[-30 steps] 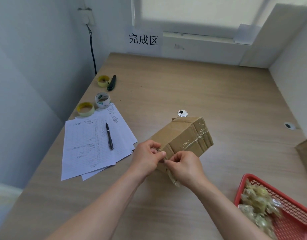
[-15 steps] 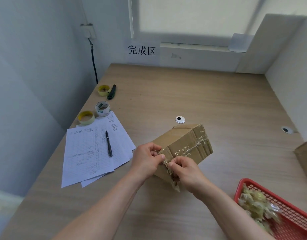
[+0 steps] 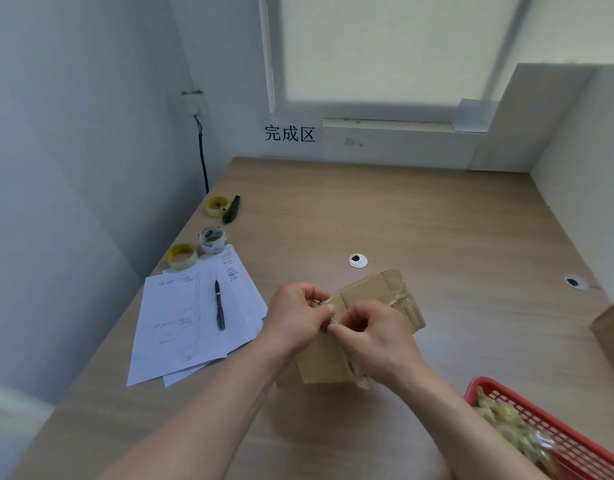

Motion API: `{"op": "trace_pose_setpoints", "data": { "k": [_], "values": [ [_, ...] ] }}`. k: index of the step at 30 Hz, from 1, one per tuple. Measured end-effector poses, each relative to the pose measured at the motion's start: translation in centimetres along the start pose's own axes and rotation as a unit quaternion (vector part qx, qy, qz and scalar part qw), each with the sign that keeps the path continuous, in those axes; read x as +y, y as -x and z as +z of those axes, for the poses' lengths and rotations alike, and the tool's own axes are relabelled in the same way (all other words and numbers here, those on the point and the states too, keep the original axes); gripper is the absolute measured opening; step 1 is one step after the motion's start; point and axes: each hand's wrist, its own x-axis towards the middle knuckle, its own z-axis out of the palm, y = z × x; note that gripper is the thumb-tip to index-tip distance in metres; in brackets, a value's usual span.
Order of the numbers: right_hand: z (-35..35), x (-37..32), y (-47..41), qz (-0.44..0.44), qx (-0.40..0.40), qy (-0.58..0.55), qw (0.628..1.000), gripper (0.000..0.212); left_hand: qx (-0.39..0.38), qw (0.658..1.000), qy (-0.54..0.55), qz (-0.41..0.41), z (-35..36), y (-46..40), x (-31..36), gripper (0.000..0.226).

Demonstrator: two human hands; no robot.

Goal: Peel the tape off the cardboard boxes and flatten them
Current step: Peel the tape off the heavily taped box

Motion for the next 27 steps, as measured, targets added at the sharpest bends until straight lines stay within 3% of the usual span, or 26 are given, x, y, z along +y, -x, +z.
{"op": "trace_pose_setpoints", "data": {
  "k": [3,5,12,17,23,27],
  "values": [
    [-0.4,0.5,0.1,0.042,-0.075,-0.085,0.993,0.015,-0.002,1.0,-0.006,0.004,-0.1,0.9,-0.1,0.012],
    [-0.2,0.7,0.2,0.043,-0.093,-0.078,0.992,0.017,0.005,1.0,-0.007,0.007,-0.2,1.3,-0.2,0.012],
    [0.4,0.4,0.8,0.012,-0.082,-0.123,0.989,0.021,-0.046,0.997,-0.012,0.059,-1.5,1.9,-0.6,0.036],
    [1.0,-0.2,1.0,0.015,-0.095,-0.164,0.982,0.023,-0.04,0.996,-0.043,0.073,-2.6,1.2,-1.4,0.038],
    [2.8,-1.8,1.3,0.038,-0.105,-0.219,0.969,0.023,-0.089,0.994,0.025,0.051,-4.9,1.3,-2.4,0.04],
    [3.8,-3.0,1.7,0.034,-0.103,-0.259,0.96,0.026,-0.082,0.993,-0.009,0.08,-6.4,1.0,-3.0,0.036]
  ]
}}
